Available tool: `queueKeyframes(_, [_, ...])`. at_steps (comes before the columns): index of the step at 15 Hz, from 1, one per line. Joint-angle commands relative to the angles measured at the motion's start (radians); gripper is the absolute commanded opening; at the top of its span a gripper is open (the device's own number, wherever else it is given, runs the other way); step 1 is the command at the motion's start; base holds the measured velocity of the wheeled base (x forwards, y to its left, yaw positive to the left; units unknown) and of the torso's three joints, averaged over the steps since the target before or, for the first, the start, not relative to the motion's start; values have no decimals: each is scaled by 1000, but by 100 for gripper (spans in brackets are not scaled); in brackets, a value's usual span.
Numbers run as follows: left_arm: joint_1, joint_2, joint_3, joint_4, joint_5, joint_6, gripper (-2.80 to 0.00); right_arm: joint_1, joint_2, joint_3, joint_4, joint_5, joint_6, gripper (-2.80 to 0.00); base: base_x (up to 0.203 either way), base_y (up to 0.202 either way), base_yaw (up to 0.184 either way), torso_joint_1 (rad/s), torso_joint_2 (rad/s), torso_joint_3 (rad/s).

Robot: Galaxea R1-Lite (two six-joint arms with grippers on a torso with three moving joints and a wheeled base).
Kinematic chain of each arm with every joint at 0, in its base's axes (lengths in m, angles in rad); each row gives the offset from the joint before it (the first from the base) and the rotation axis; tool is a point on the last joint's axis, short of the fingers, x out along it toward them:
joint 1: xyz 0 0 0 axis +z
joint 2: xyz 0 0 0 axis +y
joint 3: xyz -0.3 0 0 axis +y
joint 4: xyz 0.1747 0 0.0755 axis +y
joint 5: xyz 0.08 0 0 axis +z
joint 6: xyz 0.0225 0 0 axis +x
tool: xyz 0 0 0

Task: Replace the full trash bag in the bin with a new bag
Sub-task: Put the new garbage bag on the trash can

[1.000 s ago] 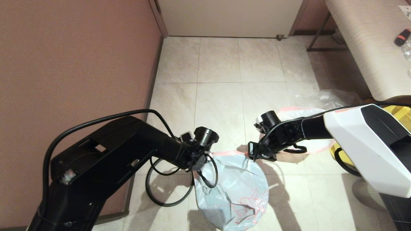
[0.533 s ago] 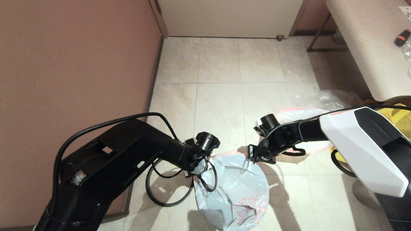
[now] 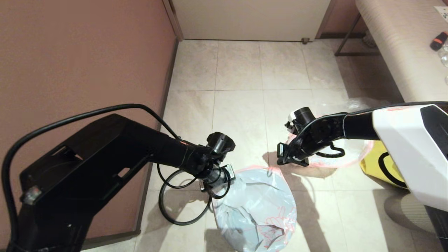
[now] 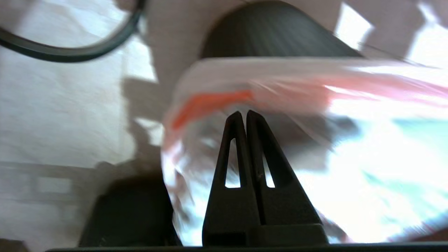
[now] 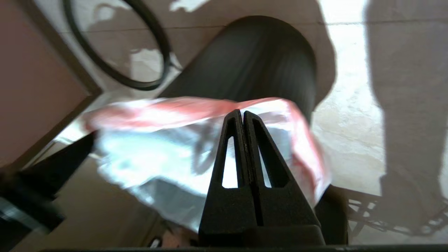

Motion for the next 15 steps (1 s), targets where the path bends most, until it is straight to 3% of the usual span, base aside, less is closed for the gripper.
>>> queueKeyframes(1, [1,-50,9,-1,-10,-6,-280,11,-67,1,5,24,3,-280,0,0,0,0,0,0])
queueKeyframes(5, [-2,-136,9,23,-15,-5,-280,48,-92,30,13,36,28,-280,0,0,0,0,0,0])
queueKeyframes(9, [-116,-229,7,154,-22,7,-280,6,-195,182,9,8,61,-280,0,0,0,0,0,0])
queueKeyframes(11, [-170,-180,9,191,-16,21,-280,-52,-256,283,3,-30,116,-280,0,0,0,0,0,0])
queueKeyframes(15, [-249,2,-27,179,20,66,-280,-147,-394,504,-93,-28,255,-280,0,0,0,0,0,0])
